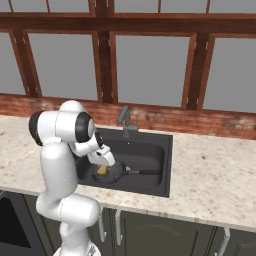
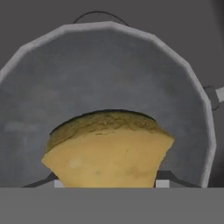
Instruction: Pick the pan and sponge and place them into the sink. Then turn on the water.
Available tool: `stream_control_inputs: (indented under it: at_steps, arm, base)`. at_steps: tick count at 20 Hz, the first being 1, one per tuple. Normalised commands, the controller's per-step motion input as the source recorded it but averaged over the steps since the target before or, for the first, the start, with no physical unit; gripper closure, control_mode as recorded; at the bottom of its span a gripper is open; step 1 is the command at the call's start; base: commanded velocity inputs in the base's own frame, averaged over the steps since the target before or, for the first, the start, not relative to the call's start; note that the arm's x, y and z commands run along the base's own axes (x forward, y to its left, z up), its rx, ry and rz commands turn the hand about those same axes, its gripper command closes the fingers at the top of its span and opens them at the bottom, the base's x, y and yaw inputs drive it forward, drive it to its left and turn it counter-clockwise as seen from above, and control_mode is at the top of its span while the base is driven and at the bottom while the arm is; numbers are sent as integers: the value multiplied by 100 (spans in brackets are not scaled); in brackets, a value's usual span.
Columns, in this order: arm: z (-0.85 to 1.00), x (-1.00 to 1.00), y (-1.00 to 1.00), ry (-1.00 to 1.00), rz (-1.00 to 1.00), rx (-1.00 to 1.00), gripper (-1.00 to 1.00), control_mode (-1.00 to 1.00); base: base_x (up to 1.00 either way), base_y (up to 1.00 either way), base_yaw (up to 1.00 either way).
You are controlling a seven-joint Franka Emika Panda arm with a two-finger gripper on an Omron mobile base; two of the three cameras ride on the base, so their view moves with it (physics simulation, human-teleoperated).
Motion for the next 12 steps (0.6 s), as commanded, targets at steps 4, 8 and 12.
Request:
stream_control_inputs:
  at_steps: [4, 8, 12]
  arm:
    - [-28, 24, -20, 0, 0, -1, 100, -100]
    - [-15, 9, -18, 0, 0, 0, -100, -100]
    - [-1, 0, -6, 0, 0, 0, -100, -100]
  base:
    - [0, 0, 0]
    - [0, 0, 0]
    - [0, 0, 0]
